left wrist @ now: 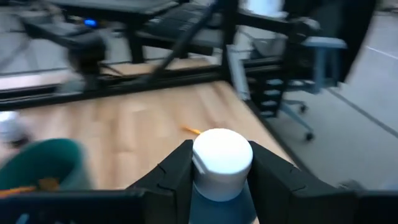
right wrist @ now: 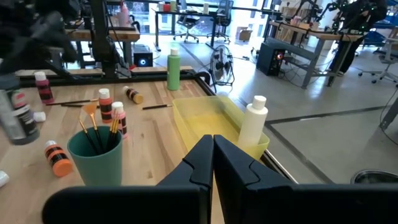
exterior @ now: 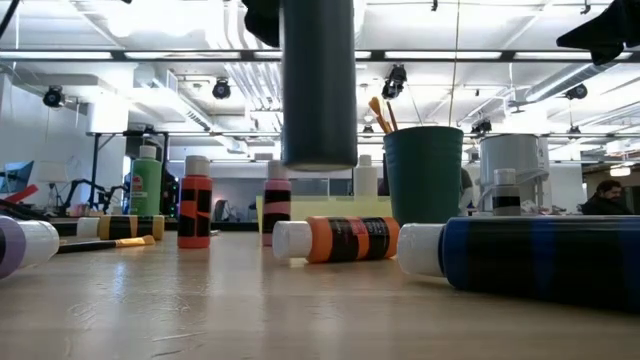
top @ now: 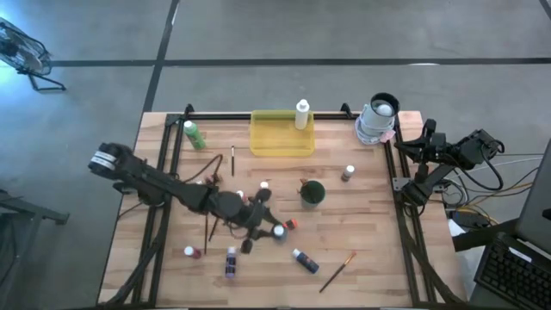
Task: Pick & Place Paint Supplies
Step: Put the blue paint bottle into the yellow bin
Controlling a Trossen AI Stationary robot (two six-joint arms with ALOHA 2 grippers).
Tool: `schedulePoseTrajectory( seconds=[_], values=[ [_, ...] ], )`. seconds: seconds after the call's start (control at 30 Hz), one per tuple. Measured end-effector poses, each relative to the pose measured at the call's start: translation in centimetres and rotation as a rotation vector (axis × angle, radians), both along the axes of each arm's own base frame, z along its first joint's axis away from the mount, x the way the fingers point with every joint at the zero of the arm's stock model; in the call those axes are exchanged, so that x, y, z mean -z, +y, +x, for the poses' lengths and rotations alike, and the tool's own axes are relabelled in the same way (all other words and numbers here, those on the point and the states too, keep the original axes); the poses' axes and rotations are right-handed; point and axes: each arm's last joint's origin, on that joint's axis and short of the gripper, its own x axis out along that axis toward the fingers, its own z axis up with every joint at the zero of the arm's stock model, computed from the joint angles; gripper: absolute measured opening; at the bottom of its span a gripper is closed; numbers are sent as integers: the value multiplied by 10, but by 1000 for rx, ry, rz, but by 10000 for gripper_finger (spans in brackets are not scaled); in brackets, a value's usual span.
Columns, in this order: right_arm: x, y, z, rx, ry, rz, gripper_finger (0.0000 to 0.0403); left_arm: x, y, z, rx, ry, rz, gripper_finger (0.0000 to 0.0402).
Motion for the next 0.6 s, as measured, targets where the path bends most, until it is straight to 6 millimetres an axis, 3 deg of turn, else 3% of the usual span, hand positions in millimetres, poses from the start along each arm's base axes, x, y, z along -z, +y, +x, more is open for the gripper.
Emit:
schedulePoseTrajectory(
  seconds=[0.3,0.6],
  values=[
    [0,0,0,0,0,0,8,-15,47,8,-222,31,25,125],
    [0,0,0,0,0,0,8,-74,89,18,-449,23,62,125]
  ],
)
